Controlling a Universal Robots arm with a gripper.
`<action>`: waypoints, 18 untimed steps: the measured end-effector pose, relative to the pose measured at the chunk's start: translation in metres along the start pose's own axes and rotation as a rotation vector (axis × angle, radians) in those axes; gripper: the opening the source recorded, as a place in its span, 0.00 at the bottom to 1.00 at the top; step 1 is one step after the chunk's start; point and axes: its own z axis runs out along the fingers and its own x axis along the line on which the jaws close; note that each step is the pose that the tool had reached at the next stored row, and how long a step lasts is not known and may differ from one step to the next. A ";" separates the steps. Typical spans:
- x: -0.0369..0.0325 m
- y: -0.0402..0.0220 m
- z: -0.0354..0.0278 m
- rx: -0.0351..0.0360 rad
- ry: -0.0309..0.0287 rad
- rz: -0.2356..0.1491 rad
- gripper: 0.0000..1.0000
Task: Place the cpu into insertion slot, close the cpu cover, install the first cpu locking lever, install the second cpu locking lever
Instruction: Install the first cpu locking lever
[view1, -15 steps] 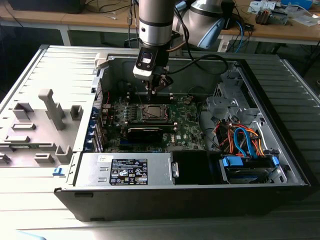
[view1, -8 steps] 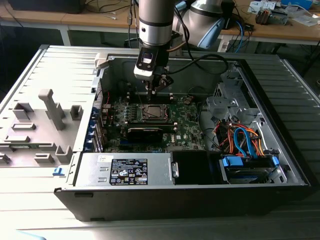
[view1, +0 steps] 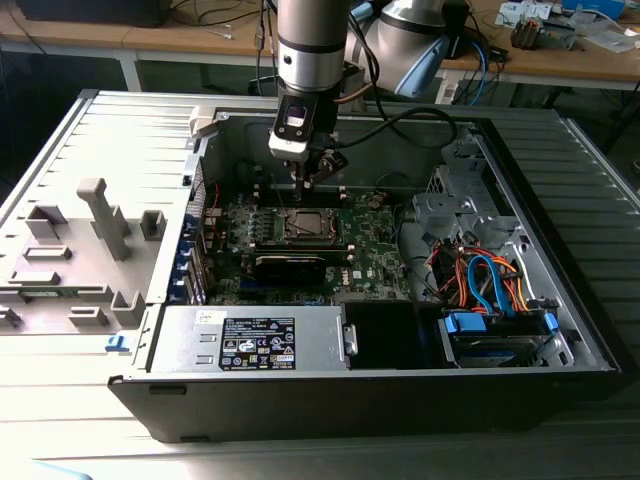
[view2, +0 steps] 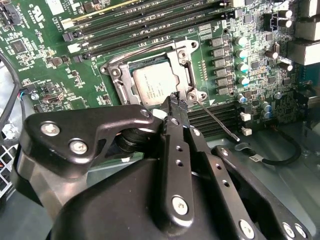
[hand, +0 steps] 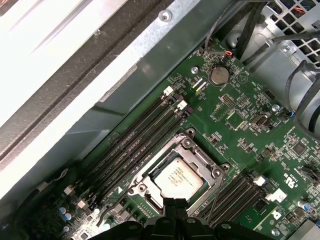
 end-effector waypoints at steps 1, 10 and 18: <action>0.0000 0.0000 0.0000 0.0000 0.0000 -0.002 0.11; 0.0000 0.0000 0.0000 -0.0014 -0.0016 -0.061 0.11; 0.0000 0.0000 0.0000 -0.0018 -0.0021 -0.077 0.11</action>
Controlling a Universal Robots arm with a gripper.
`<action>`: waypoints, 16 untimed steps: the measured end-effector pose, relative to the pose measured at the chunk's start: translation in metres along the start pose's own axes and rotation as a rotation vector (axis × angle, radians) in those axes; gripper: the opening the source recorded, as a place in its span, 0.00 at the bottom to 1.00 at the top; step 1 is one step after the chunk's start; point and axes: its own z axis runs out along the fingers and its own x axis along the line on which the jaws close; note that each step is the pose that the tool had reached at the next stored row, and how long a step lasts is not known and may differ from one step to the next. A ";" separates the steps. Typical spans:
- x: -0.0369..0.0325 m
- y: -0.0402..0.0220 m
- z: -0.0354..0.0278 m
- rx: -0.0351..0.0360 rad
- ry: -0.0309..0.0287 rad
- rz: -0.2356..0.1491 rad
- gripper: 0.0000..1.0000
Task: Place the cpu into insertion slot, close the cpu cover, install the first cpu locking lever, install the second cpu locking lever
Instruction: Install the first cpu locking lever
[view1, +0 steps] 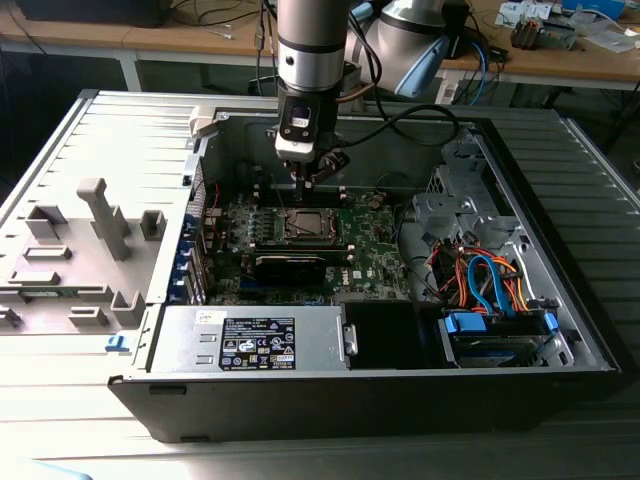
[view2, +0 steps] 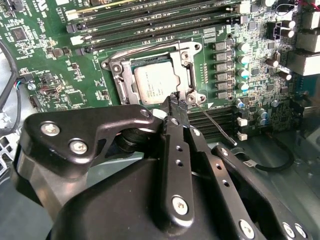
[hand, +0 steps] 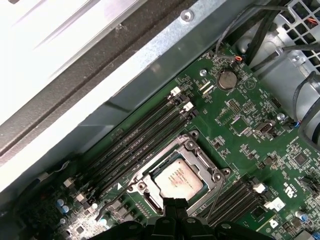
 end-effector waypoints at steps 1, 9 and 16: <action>0.0000 0.0000 0.0000 0.0000 -0.0001 -0.002 0.11; 0.0000 0.0000 0.0000 -0.0003 -0.0005 -0.016 0.11; 0.0000 0.0000 0.0000 -0.0006 -0.0009 -0.031 0.11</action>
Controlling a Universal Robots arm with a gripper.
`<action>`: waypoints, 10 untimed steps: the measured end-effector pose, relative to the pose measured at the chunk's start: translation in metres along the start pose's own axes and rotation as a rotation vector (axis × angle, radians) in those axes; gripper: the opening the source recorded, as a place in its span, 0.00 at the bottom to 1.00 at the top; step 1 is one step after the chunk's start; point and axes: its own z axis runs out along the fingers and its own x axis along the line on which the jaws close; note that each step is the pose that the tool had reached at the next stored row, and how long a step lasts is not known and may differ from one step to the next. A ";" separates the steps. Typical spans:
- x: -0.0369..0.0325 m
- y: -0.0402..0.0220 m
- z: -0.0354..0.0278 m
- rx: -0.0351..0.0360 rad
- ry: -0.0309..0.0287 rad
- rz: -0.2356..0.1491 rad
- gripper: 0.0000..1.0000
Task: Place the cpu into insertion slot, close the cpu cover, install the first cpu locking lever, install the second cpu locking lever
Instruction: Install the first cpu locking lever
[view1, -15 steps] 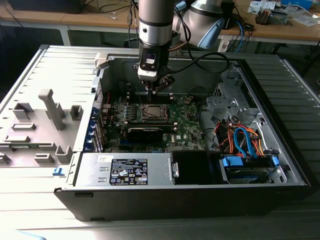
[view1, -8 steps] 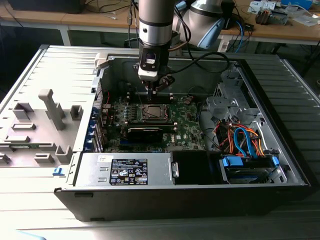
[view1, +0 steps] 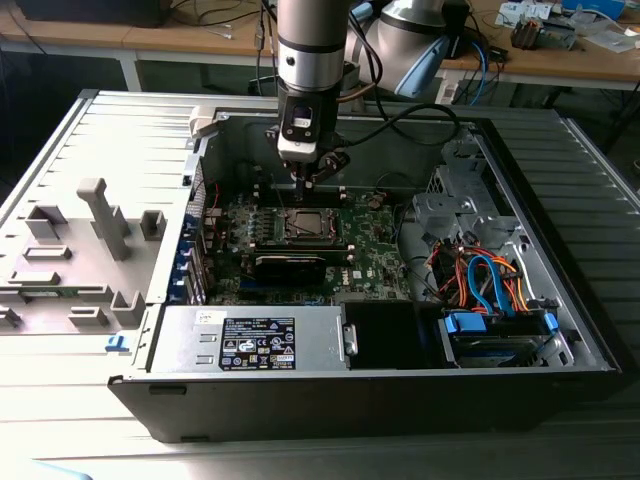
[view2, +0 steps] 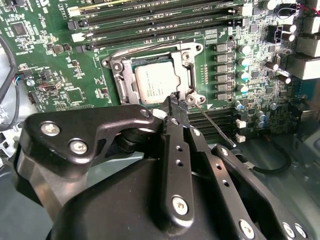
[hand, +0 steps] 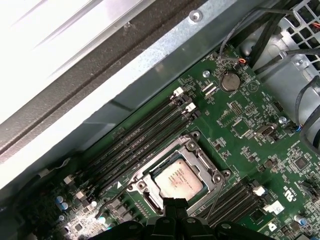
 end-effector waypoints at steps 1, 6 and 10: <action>0.0000 0.0000 0.0000 -0.0001 -0.0001 -0.002 0.11; 0.0000 0.0000 0.0000 -0.0003 -0.0004 -0.013 0.11; 0.0000 0.0000 0.0000 -0.0005 -0.0007 -0.024 0.11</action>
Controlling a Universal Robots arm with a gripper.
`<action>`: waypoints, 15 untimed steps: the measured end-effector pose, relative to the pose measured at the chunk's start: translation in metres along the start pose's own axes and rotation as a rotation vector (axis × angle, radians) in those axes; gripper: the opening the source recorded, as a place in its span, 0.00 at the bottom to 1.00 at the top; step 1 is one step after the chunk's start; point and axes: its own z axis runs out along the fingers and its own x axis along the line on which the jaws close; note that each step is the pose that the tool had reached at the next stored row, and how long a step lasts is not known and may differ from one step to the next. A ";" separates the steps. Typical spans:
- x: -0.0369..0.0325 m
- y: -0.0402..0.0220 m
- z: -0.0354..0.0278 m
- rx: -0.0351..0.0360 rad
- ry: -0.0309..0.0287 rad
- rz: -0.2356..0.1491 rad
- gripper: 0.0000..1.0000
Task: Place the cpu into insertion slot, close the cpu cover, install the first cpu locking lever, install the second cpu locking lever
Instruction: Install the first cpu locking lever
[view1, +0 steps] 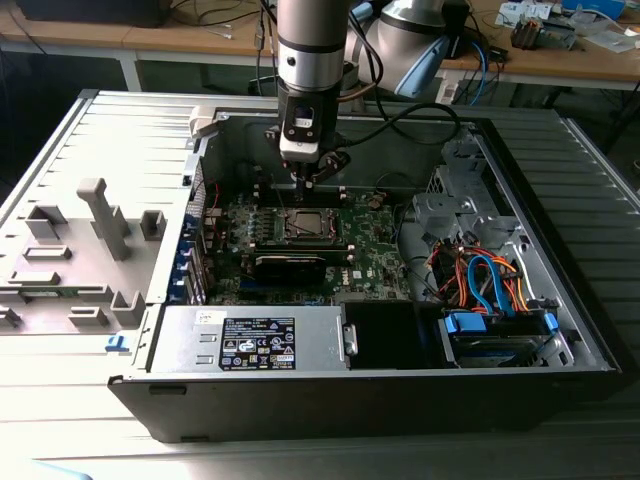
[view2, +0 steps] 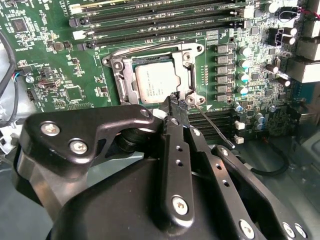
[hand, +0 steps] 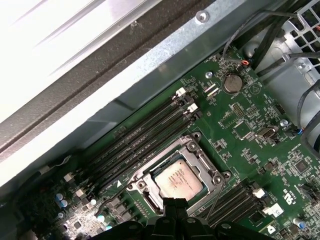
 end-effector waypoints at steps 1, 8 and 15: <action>0.0000 0.0000 0.0000 -0.0001 0.0000 -0.002 0.11; 0.0000 0.0000 0.0000 -0.0005 -0.0006 -0.023 0.11; 0.0000 0.0000 0.0000 -0.0008 -0.0010 -0.036 0.11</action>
